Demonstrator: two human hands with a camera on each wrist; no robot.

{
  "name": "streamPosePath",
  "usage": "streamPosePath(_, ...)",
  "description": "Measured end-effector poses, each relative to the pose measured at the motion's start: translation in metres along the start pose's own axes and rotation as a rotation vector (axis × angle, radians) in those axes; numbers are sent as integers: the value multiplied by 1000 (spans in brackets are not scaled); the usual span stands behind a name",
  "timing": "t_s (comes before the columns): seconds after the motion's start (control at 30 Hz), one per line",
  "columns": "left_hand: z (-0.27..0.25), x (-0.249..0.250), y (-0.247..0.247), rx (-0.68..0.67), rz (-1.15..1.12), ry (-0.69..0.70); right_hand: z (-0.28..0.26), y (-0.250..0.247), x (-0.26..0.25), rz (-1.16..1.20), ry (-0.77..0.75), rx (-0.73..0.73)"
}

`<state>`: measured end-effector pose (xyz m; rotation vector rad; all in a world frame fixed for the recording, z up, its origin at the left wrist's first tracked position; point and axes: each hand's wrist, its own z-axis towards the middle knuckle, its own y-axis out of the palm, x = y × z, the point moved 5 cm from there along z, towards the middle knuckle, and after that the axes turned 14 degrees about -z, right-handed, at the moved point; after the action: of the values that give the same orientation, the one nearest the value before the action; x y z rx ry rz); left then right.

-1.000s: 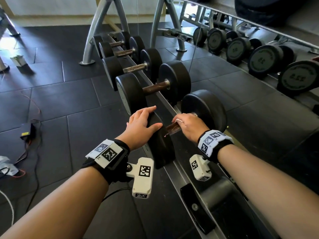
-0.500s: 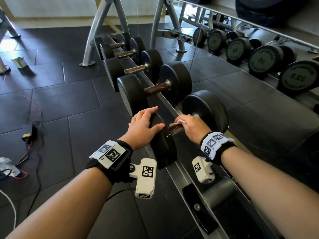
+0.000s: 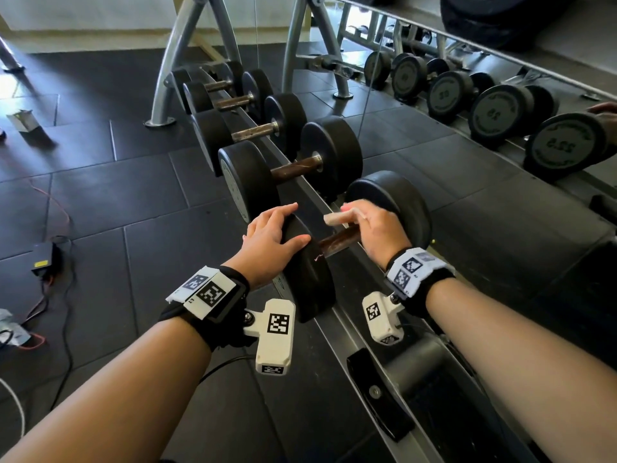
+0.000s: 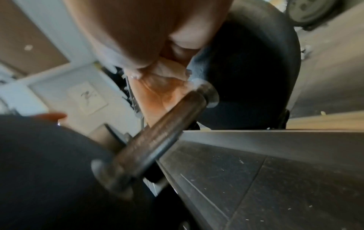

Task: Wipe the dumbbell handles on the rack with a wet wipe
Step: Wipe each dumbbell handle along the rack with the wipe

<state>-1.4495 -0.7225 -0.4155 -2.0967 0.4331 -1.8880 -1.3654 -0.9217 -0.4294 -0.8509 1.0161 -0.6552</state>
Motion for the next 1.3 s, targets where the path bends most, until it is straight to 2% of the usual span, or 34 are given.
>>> streamPosePath(0.07,0,0,0,6,3,0,-11,20,-8,-216,-136,-143)
streamPosePath(0.1,0,1,-1,9,4,0,-17,28,-10,-232,-129,-183)
streamPosePath(0.27,0,1,1,8,4,2,-28,18,-21,142,11,-234)
streamPosePath(0.4,1,0,0,12,-4,2,-16,-19,-22,167,55,-77)
streamPosePath(0.5,2,-1,0,11,-2,3,-9,-30,-17,37,60,34)
streamPosePath(0.67,3,-4,-1,12,14,8,-6,-13,-23,-120,81,-60)
streamPosePath(0.8,4,-5,0,11,8,16,-4,-10,-15,199,191,-80)
streamPosePath(0.87,4,-4,0,7,2,16,-3,-10,-5,245,224,-108)
streamPosePath(0.97,3,-3,0,6,1,15,0,-7,4,43,206,-102)
streamPosePath(1.07,2,-2,0,0,3,20,0,-3,-2,-234,57,-12)
streamPosePath(1.17,2,-2,0,-5,-1,18,-2,1,-13,-302,-54,92)
streamPosePath(1.3,1,-2,0,-8,0,17,-5,13,-20,-344,-75,114)
